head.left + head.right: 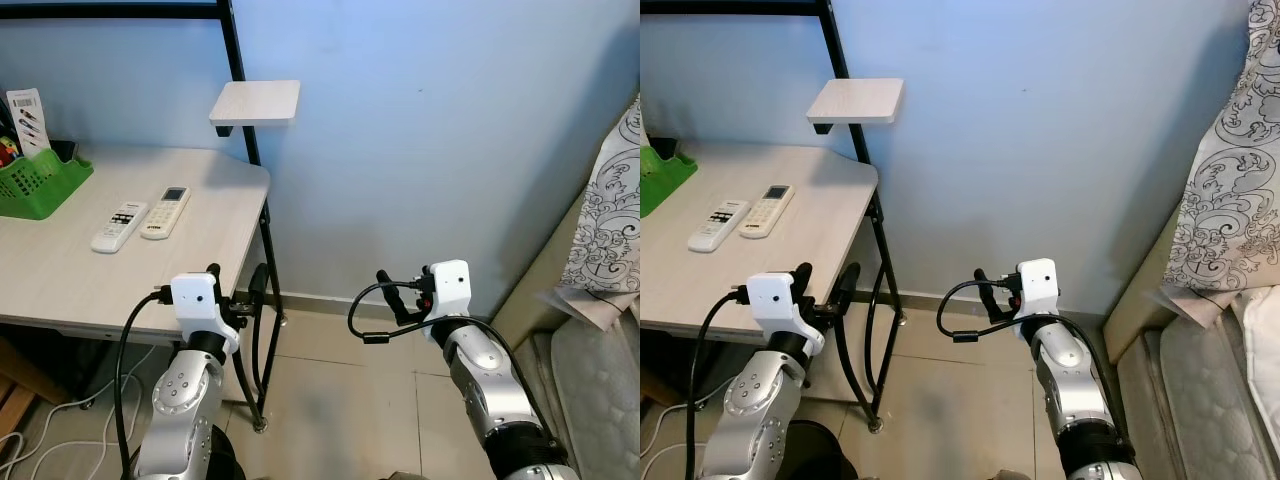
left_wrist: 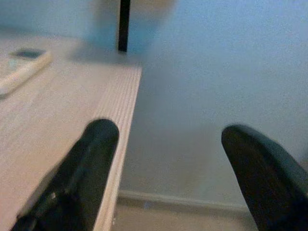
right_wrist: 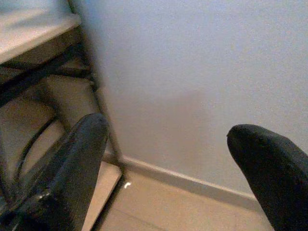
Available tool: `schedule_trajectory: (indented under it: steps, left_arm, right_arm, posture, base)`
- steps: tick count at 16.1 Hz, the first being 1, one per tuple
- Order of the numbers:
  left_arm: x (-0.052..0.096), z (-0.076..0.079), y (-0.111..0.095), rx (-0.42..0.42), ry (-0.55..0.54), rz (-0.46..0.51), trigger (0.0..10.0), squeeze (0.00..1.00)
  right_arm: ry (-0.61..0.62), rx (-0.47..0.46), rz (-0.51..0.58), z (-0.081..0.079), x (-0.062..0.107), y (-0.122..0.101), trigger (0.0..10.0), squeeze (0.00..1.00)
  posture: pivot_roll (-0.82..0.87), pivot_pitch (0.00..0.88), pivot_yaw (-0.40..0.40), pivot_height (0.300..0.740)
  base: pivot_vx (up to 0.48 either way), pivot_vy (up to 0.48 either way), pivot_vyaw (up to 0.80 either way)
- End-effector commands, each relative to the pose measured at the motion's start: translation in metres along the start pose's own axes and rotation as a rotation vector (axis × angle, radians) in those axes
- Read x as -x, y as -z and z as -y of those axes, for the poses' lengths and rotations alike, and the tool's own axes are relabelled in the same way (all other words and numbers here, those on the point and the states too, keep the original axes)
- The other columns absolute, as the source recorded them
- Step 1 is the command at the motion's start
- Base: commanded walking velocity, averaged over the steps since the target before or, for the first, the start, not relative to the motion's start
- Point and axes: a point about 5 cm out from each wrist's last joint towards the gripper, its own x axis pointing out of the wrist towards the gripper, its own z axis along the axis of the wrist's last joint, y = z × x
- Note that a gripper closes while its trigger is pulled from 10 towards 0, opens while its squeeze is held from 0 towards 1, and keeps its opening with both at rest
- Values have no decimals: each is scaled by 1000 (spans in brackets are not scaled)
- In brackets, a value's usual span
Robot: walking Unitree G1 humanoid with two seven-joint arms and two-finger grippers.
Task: Clean up the room
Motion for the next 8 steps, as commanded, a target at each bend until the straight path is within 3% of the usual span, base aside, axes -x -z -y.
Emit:
schedule_trajectory:
  steps: [1, 3, 4, 5, 8]
  left_arm:
    - [-9, 0, -6, 15, 23, -14, 10000, 0]
    - [-6, -1, -10, 0, 46, -15, 10000, 0]
    - [-1, 0, -14, -21, 46, -9, 10000, 0]
    - [0, 0, -16, -11, 41, -6, 10000, 0]
    - [-9, 4, -21, -150, 92, -39, 10000, 0]
  right_arm:
    - [35, -38, -37, 3, -4, 0, 10000, 0]
    - [-43, -30, -57, -9, -14, -1, 10000, 0]
    - [-81, -47, -71, -27, -20, 0, 10000, 0]
    - [-97, -42, -67, -32, -22, -2, 10000, 0]
    - [-25, -30, -27, -18, -22, -7, 10000, 0]
  posture:
    - [-98, 0, 8, 740]
    - [22, 0, -48, 740]
    - [70, 0, -54, 740]
    - [71, 0, -53, 740]
    - [3, 0, 2, 740]
  base:
    - [0, 0, 0]
    - [0, 0, 0]
    - [0, 0, 0]
    - [0, 0, 0]
    - [0, 0, 0]
